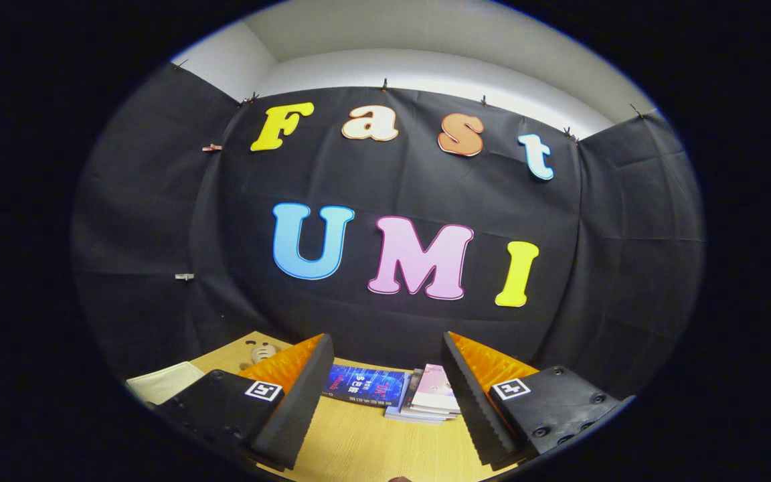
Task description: Open the storage box then place both shoes into the box .Put the left shoe in first, then the right shoe, with the right side of both shoes facing outward in a uniform manner.
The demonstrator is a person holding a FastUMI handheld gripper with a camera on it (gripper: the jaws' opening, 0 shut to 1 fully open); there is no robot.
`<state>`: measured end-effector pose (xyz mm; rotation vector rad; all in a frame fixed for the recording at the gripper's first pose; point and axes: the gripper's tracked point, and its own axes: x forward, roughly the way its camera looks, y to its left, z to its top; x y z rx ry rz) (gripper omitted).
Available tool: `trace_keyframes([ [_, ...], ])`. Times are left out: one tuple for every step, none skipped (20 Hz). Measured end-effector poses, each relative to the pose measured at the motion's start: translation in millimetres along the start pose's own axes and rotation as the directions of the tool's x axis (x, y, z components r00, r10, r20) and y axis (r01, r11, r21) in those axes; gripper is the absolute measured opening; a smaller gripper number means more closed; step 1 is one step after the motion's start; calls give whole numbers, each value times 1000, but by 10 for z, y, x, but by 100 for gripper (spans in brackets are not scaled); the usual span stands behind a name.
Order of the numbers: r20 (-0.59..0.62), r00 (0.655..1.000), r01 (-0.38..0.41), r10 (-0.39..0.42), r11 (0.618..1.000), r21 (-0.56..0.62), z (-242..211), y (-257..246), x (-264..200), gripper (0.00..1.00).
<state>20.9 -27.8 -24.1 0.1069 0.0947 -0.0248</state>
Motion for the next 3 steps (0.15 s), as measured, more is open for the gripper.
trace_keyframes([
  [0,1000,-11,11,1000,-6,-13,9,32,98],
  [2,1000,-21,21,1000,-9,-24,21,55,98],
  [-3,999,-37,37,999,-10,-44,50,77,97],
])
